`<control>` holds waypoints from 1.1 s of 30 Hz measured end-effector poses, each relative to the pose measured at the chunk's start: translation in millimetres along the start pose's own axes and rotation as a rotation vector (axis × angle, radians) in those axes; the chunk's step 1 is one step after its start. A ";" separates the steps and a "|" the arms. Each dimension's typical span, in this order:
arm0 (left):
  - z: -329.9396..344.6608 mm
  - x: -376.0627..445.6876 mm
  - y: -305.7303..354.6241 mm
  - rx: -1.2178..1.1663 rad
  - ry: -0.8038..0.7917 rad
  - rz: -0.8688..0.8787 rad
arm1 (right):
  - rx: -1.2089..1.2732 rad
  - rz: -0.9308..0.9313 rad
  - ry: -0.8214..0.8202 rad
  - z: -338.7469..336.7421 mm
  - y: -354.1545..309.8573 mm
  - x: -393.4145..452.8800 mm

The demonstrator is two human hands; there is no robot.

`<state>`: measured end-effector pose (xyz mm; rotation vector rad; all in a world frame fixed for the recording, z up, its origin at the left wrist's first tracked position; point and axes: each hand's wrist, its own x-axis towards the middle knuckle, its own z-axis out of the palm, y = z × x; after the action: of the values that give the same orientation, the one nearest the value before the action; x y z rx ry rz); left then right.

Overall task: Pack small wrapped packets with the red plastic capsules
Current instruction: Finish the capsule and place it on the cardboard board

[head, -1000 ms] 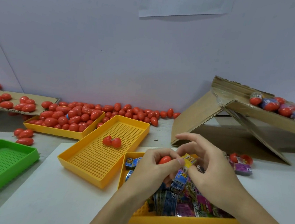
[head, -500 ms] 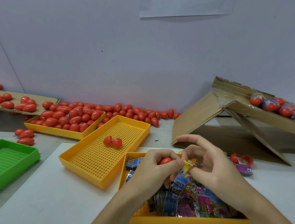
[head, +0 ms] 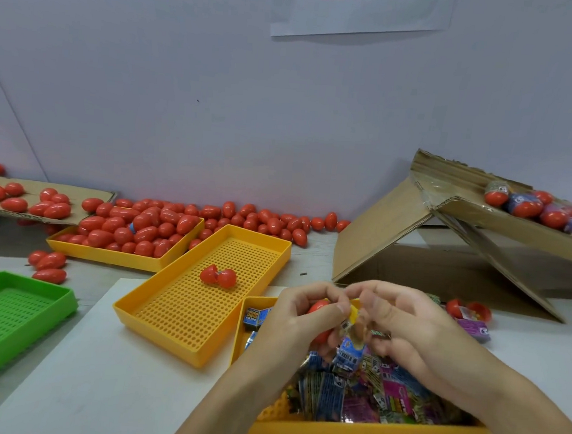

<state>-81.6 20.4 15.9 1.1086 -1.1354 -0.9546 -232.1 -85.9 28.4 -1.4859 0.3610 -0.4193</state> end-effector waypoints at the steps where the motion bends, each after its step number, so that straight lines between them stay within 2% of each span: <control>1: 0.2 -0.1 -0.1 0.001 -0.008 0.004 | -0.006 0.004 0.001 0.3 0.2 0.5; 8: 0.8 -0.4 0.4 -0.045 -0.099 -0.023 | -0.077 0.059 -0.031 -1.9 -0.7 0.2; 11: 0.5 -0.3 -0.1 -0.056 -0.100 -0.037 | -0.034 0.054 -0.076 -4.3 -1.2 -0.2; 14: 1.6 -0.2 -0.2 -0.061 -0.090 -0.052 | 0.051 0.029 -0.043 -5.7 -2.6 -1.1; 17: 3.8 0.1 2.4 -0.088 -0.052 -0.079 | 0.066 -0.006 0.063 -3.0 -6.8 -1.3; 21: 4.1 5.4 1.0 -0.187 0.122 -0.165 | -0.196 -0.063 0.497 -2.1 -3.4 -1.0; 24: 5.8 5.4 -1.8 -0.036 0.191 -0.161 | -0.304 -0.153 0.738 -1.7 -2.5 -2.8; 28: 6.0 3.2 -6.3 0.275 0.182 -0.085 | -0.393 -0.213 0.788 0.3 -1.1 -2.7; 30: 6.5 2.2 -4.6 0.317 0.181 -0.058 | -0.417 -0.236 0.770 2.1 0.4 -2.1; 33: 7.8 1.9 -1.7 0.299 0.186 -0.035 | -0.457 -0.245 0.652 6.5 1.8 -1.5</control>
<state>-89.0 16.9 15.0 1.4316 -1.1315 -0.7050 -230.2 -79.4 27.0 -1.8197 0.8344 -1.0805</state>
